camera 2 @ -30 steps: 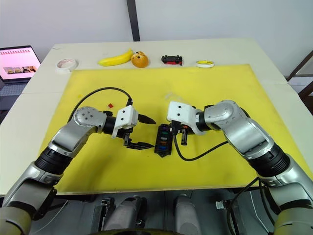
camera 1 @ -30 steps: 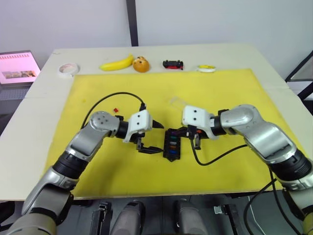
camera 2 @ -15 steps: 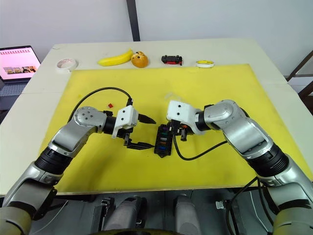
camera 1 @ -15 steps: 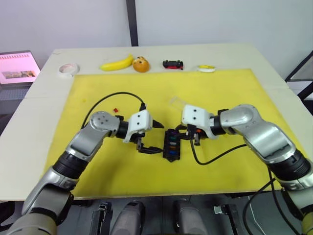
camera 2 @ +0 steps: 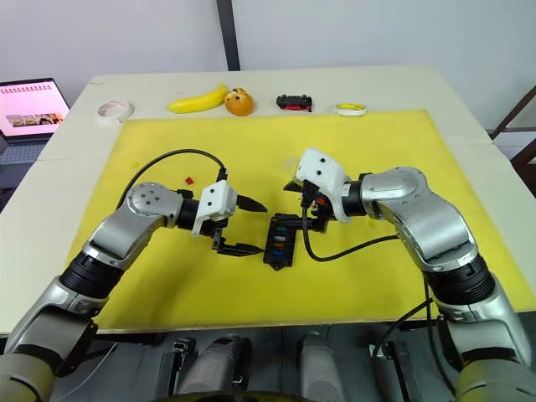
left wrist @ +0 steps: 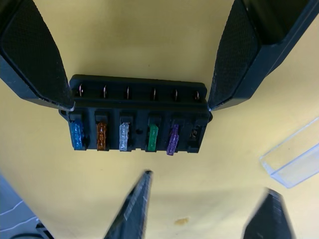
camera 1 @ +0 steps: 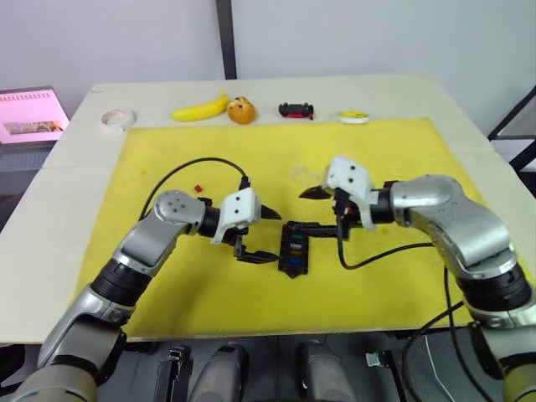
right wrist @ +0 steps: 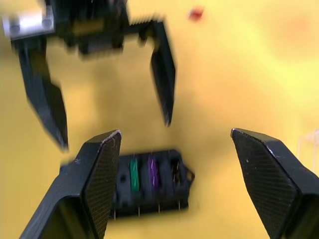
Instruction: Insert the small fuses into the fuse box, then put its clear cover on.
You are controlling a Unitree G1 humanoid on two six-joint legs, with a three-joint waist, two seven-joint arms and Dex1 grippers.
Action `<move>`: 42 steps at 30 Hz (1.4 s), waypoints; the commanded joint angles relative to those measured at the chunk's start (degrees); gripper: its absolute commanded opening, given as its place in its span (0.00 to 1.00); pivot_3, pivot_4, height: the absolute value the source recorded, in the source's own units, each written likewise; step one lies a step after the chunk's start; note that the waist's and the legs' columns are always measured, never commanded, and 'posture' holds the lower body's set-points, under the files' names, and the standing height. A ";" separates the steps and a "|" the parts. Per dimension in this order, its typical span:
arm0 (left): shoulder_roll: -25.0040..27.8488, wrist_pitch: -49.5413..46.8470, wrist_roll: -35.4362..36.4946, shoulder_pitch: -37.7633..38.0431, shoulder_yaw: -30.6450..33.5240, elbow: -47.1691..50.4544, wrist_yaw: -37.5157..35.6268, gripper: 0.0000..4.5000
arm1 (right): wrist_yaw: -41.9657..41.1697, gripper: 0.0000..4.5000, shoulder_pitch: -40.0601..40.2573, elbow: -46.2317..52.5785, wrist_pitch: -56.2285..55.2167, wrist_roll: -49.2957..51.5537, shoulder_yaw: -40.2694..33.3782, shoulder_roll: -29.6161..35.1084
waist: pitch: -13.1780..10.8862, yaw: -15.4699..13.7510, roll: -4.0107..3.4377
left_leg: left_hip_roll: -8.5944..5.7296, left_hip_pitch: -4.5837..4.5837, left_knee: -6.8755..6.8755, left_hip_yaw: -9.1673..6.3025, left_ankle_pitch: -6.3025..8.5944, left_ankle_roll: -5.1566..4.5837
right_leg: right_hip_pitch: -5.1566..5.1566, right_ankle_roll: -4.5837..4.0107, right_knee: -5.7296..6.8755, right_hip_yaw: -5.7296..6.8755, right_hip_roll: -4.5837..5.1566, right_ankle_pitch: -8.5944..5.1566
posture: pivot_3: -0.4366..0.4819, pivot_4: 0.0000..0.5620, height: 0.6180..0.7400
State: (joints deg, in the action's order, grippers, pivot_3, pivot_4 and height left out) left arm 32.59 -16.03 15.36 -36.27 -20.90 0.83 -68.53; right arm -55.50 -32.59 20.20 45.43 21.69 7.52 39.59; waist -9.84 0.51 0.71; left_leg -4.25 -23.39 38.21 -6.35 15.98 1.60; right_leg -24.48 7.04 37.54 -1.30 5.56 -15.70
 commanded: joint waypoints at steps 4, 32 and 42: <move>-0.69 0.85 -0.10 -0.60 1.76 0.42 -0.18 1.00 | 1.99 0.10 5.64 -1.73 -7.10 1.54 -2.76 -4.17 | 0.01 0.32 -0.02 | -0.02 0.01 0.03 0.03 -0.01 0.01 | -0.03 0.00 0.08 -0.04 0.01 0.00 | 0.48 0.27 1.00; -1.22 1.76 -1.28 -1.56 1.91 -1.06 -0.54 1.00 | 5.78 0.00 8.14 -4.28 -5.14 -5.04 4.88 -2.15 | 0.05 0.16 -0.01 | -0.02 0.07 0.03 0.02 -0.02 0.03 | -0.01 0.00 0.15 -0.04 0.00 0.00 | 0.48 0.27 1.00; -0.83 1.69 -1.15 -0.67 2.03 0.18 -0.45 1.00 | 6.31 0.00 7.69 -2.46 -2.97 -2.59 3.93 -2.66 | 0.07 0.11 0.02 | -0.02 0.10 0.04 0.01 -0.02 0.03 | 0.04 0.00 0.15 -0.03 0.00 0.00 | 0.48 0.27 1.00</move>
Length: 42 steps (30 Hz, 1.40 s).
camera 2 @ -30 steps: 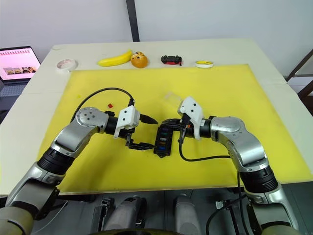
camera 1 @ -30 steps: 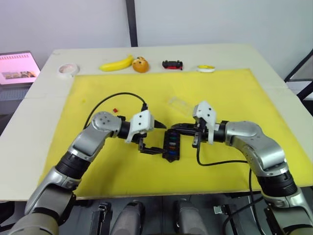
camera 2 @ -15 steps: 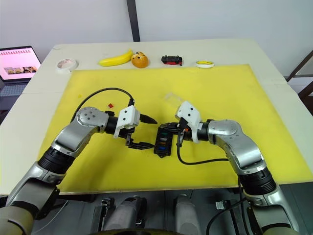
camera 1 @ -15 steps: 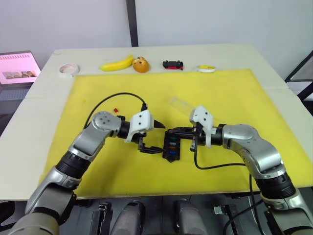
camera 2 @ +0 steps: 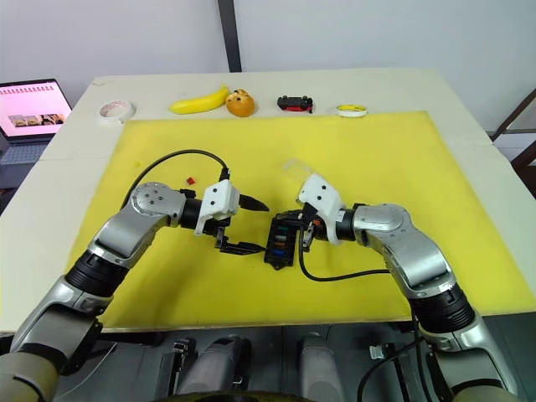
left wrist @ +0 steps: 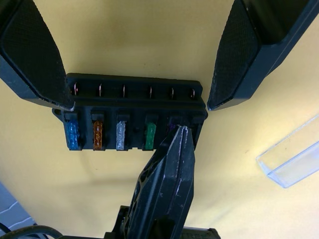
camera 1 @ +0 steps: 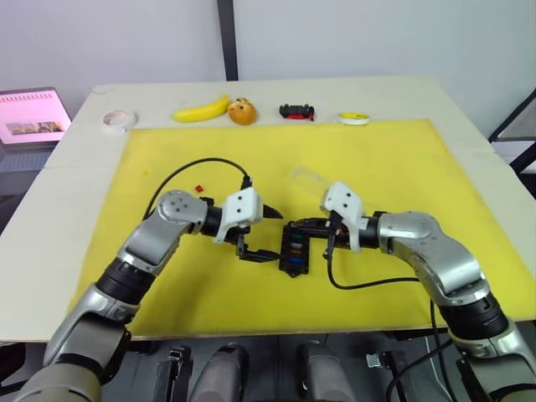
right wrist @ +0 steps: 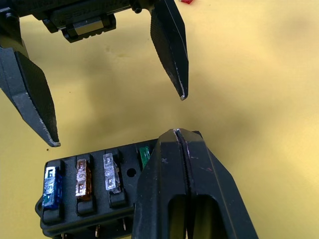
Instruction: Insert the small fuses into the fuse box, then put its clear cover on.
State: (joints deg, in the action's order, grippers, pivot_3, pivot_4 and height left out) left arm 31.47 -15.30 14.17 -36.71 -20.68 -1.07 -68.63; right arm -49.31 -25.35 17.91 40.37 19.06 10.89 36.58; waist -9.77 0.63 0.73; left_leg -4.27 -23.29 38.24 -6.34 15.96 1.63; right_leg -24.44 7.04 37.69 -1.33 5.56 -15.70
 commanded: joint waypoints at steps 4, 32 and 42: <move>-0.10 0.79 0.07 0.08 2.05 2.41 0.30 1.00 | -0.04 0.00 -0.34 0.31 2.08 1.03 -0.17 -0.06 | 0.00 0.02 0.00 | 0.00 0.00 0.00 0.00 0.00 0.00 | 0.00 0.00 0.00 0.00 0.00 0.00 | 0.48 0.27 1.00; 10.10 -48.44 39.90 28.07 59.01 3.26 29.53 1.00 | 3.90 0.98 15.11 5.55 5.68 12.18 -33.84 14.05 | 0.00 -0.38 -0.03 | 0.05 0.22 -0.08 0.02 0.15 -0.26 | 0.20 -0.02 0.01 -0.04 0.02 -0.01 | 0.48 0.27 1.00; 9.25 -63.45 39.21 2.37 50.35 -20.89 34.98 1.00 | 8.23 0.98 -0.09 12.69 16.94 25.58 -21.97 5.33 | 0.00 0.17 0.02 | 0.03 0.12 -0.08 0.00 -0.02 0.06 | -0.02 -0.03 0.11 -0.02 0.02 0.01 | 0.48 0.27 1.00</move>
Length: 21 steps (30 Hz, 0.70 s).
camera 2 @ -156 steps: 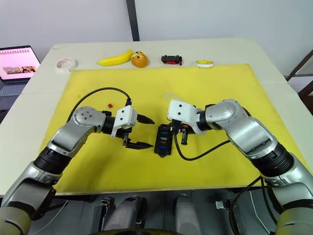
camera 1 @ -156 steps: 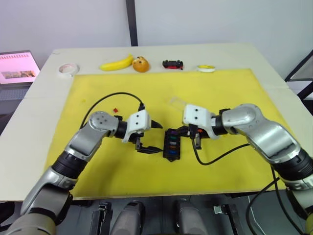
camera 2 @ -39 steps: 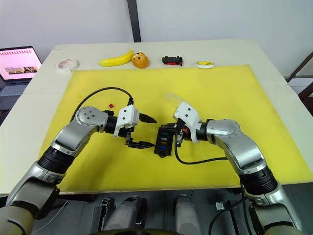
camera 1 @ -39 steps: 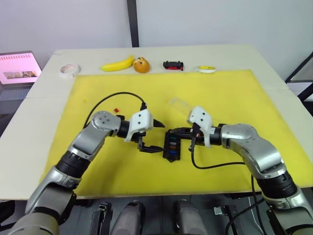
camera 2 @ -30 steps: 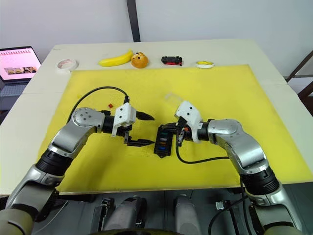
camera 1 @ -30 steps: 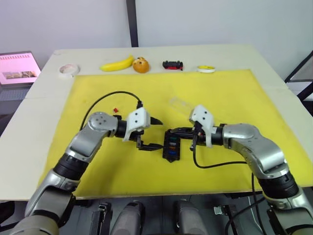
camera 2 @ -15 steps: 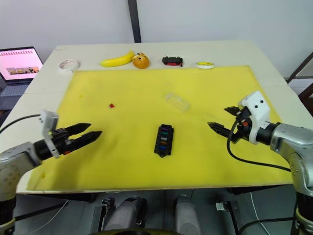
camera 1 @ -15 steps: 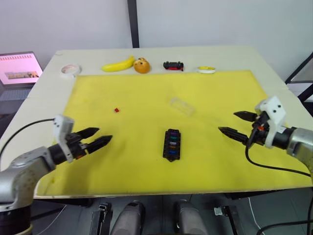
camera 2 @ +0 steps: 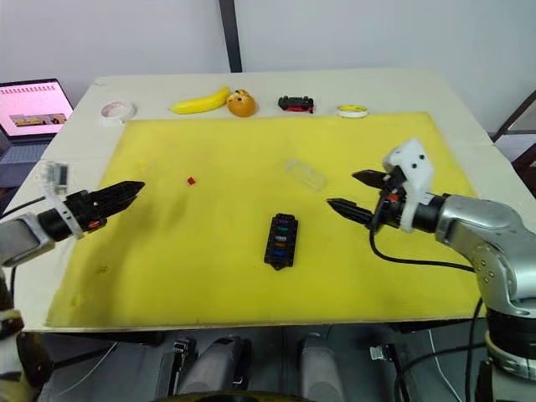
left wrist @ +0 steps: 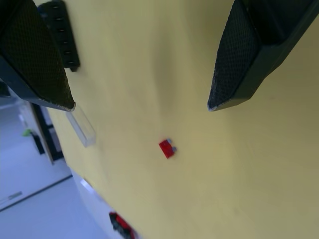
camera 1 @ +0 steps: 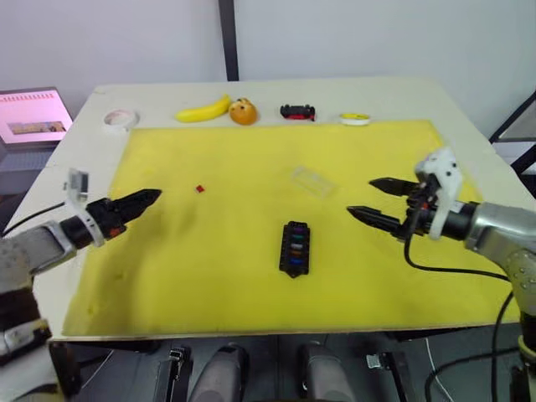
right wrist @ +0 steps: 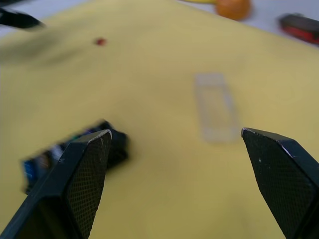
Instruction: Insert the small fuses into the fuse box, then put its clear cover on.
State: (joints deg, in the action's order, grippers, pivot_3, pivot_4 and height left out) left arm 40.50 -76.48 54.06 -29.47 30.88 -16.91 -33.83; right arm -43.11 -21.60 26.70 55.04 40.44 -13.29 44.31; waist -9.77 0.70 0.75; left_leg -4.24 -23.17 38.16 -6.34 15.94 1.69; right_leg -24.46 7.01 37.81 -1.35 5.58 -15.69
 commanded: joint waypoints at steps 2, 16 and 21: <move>-0.44 -2.81 -1.39 -9.16 -0.88 -10.92 1.17 1.00 | 3.77 0.98 -5.94 4.74 3.66 5.55 4.00 -4.49 | 0.00 0.12 0.01 | 0.00 -0.02 0.01 0.00 -0.02 0.03 | -0.06 0.00 0.07 0.00 -0.01 0.00 | 0.48 0.27 1.00; -4.71 4.46 -9.50 -18.68 -4.65 -28.18 -1.78 1.00 | 10.59 0.98 -8.89 5.62 1.91 2.46 13.98 -11.31 | 0.03 0.02 0.05 | -0.06 -0.12 0.06 0.00 -0.05 0.08 | -0.21 0.00 0.20 -0.02 0.03 0.00 | 0.48 0.27 1.00; -6.50 5.24 -9.86 -20.92 -3.73 -32.51 -3.06 1.00 | 11.58 0.98 -9.69 4.96 1.54 1.61 14.73 -12.17 | 0.04 -0.23 0.06 | -0.08 -0.12 0.06 0.00 -0.05 0.09 | -0.21 0.00 0.23 -0.02 0.04 0.00 | 0.48 0.27 1.00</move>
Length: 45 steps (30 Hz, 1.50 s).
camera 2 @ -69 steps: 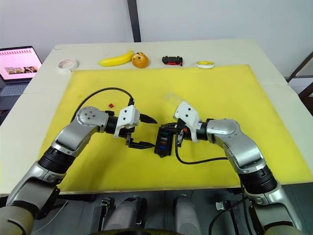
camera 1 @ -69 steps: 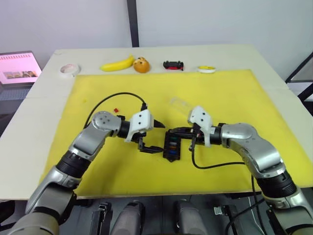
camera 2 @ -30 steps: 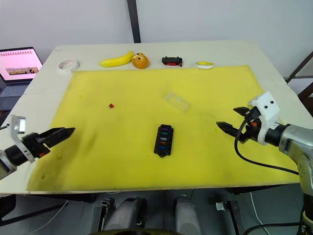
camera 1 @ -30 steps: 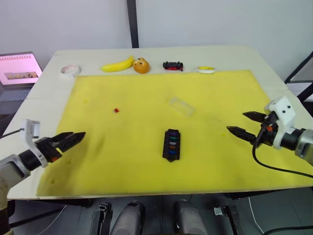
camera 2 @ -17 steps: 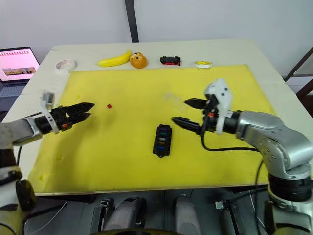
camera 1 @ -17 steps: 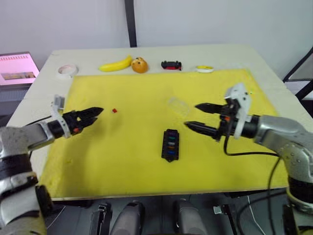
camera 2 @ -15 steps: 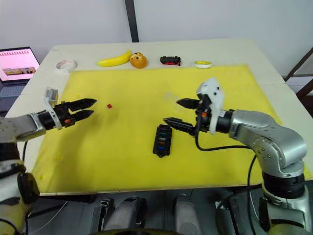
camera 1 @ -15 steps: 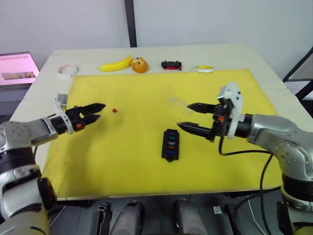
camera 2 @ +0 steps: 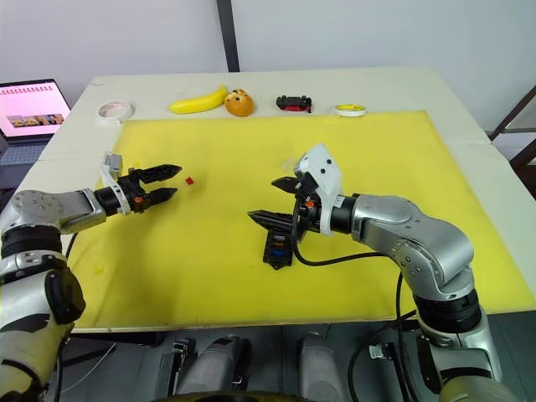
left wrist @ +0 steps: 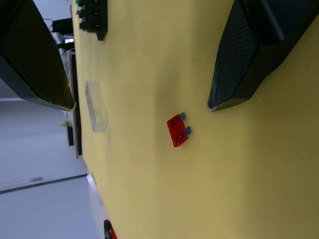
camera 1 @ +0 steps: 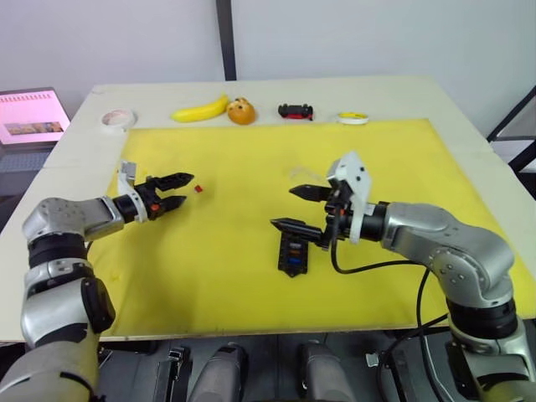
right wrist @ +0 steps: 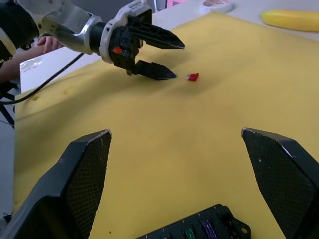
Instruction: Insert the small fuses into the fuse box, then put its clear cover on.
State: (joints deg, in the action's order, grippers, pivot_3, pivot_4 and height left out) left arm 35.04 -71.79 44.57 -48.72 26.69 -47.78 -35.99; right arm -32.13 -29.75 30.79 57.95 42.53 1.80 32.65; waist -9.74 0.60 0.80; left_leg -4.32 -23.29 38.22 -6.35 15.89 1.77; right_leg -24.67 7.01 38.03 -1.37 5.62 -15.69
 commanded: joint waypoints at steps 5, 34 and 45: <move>-2.30 3.87 -2.41 -2.35 -0.27 -4.35 -1.43 1.00 | 1.27 0.98 -1.98 0.24 -1.39 -1.32 0.28 -1.00 | 0.02 -0.18 0.02 | -0.06 0.00 0.01 -0.03 0.00 0.00 | 0.02 0.00 0.02 0.01 0.04 0.00 | 0.48 0.27 1.00; -8.58 8.09 -9.27 -7.11 -1.26 -12.24 -4.27 1.00 | 3.86 0.98 -1.50 0.37 -1.06 -4.07 0.62 -2.05 | 0.07 -1.45 0.01 | -0.15 0.02 0.06 -0.11 -0.02 0.02 | 0.13 0.00 0.06 0.05 0.08 0.00 | 0.48 0.27 1.00; -10.27 8.95 -9.63 -7.70 -0.63 -12.61 -3.56 1.00 | 4.60 0.98 -1.39 0.32 -0.90 -4.30 1.46 -2.53 | 0.07 -1.61 0.01 | -0.38 0.02 0.06 -0.27 -0.03 0.00 | 0.20 0.00 0.06 0.16 0.26 0.00 | 0.48 0.27 1.00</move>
State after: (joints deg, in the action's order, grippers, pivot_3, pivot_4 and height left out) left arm 27.50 -61.96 35.38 -56.05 26.76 -58.91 -39.86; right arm -27.71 -30.15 29.07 57.53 38.39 3.78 30.38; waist -9.67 -1.01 0.81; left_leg -4.71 -23.27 38.28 -6.63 15.86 1.77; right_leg -24.46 7.01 38.09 -1.21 5.89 -15.69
